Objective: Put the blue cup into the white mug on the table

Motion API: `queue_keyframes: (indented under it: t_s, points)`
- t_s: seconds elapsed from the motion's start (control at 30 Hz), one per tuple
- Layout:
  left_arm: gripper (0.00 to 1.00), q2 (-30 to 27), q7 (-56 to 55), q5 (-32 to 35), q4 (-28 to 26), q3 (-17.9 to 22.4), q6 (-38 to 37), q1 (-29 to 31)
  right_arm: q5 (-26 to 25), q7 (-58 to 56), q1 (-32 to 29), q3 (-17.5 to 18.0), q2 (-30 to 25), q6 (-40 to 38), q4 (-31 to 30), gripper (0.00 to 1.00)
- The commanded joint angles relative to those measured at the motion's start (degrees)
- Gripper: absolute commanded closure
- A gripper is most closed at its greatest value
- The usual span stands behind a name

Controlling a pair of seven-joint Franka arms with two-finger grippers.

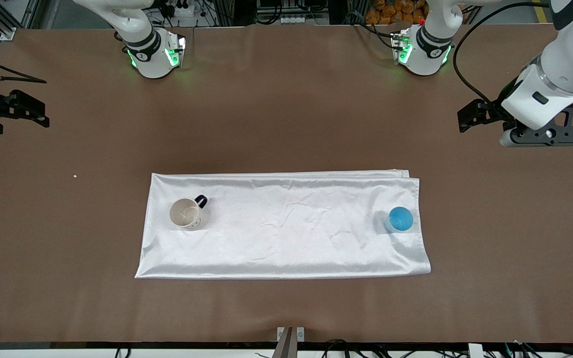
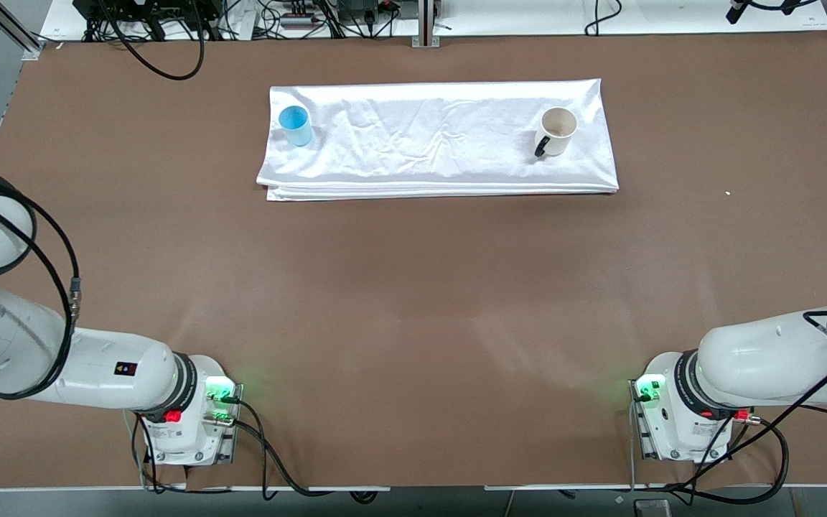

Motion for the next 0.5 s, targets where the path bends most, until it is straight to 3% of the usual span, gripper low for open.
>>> queue_keyframes:
  t_s: [0.0,0.47]
  points:
    - [0.0,-0.3,0.0,1.2,0.0,-0.1,0.1,-0.7,-1.0,-0.2,1.8,-1.8,-0.4,0.1,0.3,0.0]
    - [0.0,-0.4,0.1,1.7,-0.1,-0.2,0.1,-0.4,-0.9,-0.1,1.6,-1.6,-0.7,0.6,0.4,0.0]
